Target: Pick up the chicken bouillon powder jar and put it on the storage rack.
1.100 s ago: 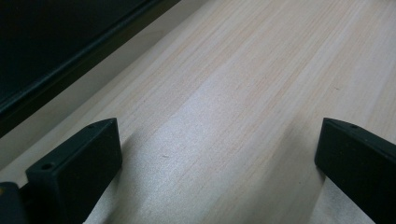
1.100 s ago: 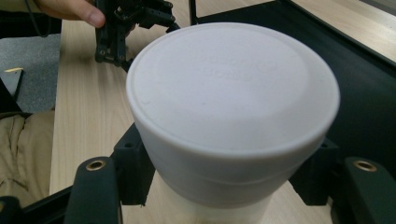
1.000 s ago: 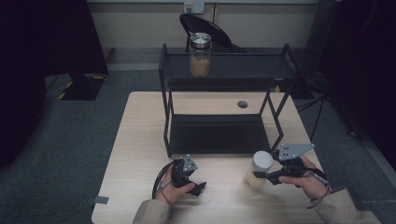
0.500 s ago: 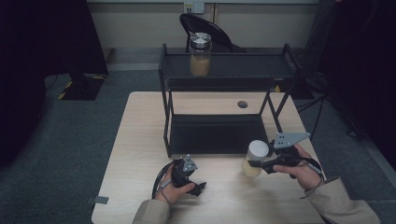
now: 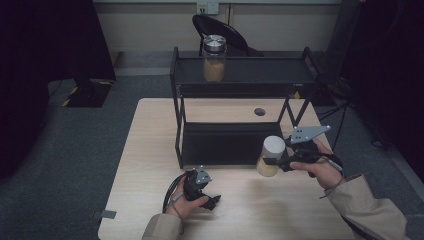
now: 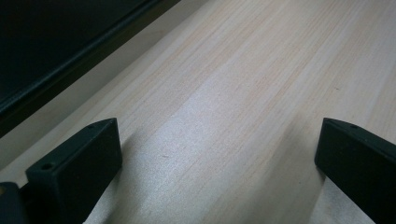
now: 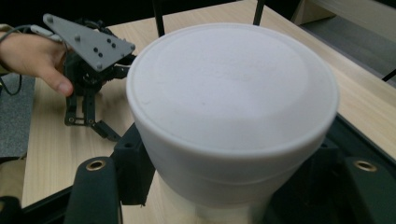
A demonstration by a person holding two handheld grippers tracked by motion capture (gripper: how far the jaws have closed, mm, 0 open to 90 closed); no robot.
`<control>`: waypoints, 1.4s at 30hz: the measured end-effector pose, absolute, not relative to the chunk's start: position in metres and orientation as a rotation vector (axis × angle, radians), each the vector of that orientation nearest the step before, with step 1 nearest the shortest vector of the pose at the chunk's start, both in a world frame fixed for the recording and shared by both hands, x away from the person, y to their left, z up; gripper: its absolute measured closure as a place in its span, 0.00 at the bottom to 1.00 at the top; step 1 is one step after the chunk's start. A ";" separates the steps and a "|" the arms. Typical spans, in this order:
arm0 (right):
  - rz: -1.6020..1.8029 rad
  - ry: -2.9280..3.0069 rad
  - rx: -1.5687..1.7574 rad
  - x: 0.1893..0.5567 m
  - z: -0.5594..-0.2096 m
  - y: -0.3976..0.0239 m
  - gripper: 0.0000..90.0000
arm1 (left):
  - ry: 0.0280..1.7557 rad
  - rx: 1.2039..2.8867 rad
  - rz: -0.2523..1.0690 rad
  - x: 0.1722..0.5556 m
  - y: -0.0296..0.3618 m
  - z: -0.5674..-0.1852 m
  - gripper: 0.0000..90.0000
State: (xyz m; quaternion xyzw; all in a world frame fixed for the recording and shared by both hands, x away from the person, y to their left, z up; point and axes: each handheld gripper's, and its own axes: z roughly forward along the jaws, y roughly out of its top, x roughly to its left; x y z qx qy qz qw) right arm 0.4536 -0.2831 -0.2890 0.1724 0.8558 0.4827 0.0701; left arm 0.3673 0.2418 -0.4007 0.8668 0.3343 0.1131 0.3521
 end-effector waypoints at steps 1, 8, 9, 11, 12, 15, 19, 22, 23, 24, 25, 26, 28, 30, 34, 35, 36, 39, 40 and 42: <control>1.450 2.574 0.518 0.455 -0.286 -0.283 0.38 | 0.865 2.243 0.293 0.367 0.242 -0.401 0.00; 1.452 2.573 0.532 0.464 -0.266 -0.282 0.38 | 0.865 2.243 0.293 0.367 0.242 -0.401 0.00; 1.456 2.572 0.533 0.465 -0.264 -0.283 0.38 | 0.865 2.243 0.293 0.367 0.242 -0.401 0.00; 1.471 2.573 0.547 0.469 -0.260 -0.284 0.38 | 0.865 2.243 0.293 0.367 0.242 -0.401 0.00; 1.475 2.572 0.550 0.469 -0.258 -0.285 0.38 | 0.864 2.244 0.294 0.367 0.242 -0.401 0.00; 1.480 2.562 0.552 0.471 -0.251 -0.285 0.38 | 0.865 2.243 0.293 0.367 0.242 -0.401 0.00; 1.465 2.564 0.547 0.473 -0.240 -0.283 0.38 | 0.864 2.244 0.294 0.367 0.242 -0.401 0.00; 1.467 2.564 0.545 0.475 -0.233 -0.283 0.38 | 0.863 2.245 0.295 0.367 0.242 -0.401 0.00; 1.477 2.561 0.546 0.476 -0.230 -0.283 0.38 | 0.864 2.243 0.295 0.367 0.242 -0.401 0.00; 1.485 2.558 0.547 0.477 -0.229 -0.284 0.39 | 0.865 2.244 0.294 0.367 0.242 -0.401 0.00; 1.492 2.555 0.553 0.477 -0.227 -0.284 0.38 | 0.864 2.244 0.294 0.367 0.242 -0.401 0.00; 1.496 2.555 0.559 0.478 -0.225 -0.285 0.39 | 0.863 2.244 0.295 0.367 0.242 -0.401 0.00; 1.498 2.552 0.560 0.479 -0.222 -0.284 0.38 | 0.865 2.243 0.294 0.367 0.242 -0.401 0.00; 1.494 2.548 0.555 0.480 -0.217 -0.283 0.38 | 0.863 2.245 0.296 0.367 0.242 -0.401 0.00; 1.490 2.547 0.550 0.482 -0.207 -0.282 0.38 | 0.864 2.244 0.294 0.367 0.242 -0.401 0.00; 1.488 2.547 0.549 0.482 -0.203 -0.282 0.39 | 0.864 2.244 0.294 0.367 0.242 -0.401 0.00; 1.487 2.546 0.548 0.483 -0.200 -0.282 0.38 | 0.864 2.244 0.294 0.367 0.242 -0.401 0.00; 1.498 2.543 0.548 0.484 -0.192 -0.282 0.38 | 0.865 2.243 0.294 0.367 0.242 -0.401 0.00; 1.497 2.543 0.548 0.484 -0.189 -0.282 0.38 | 0.864 2.244 0.294 0.367 0.242 -0.401 0.00; 1.490 2.545 0.545 0.484 -0.183 -0.281 0.38 | 0.864 2.243 0.294 0.367 0.242 -0.401 0.00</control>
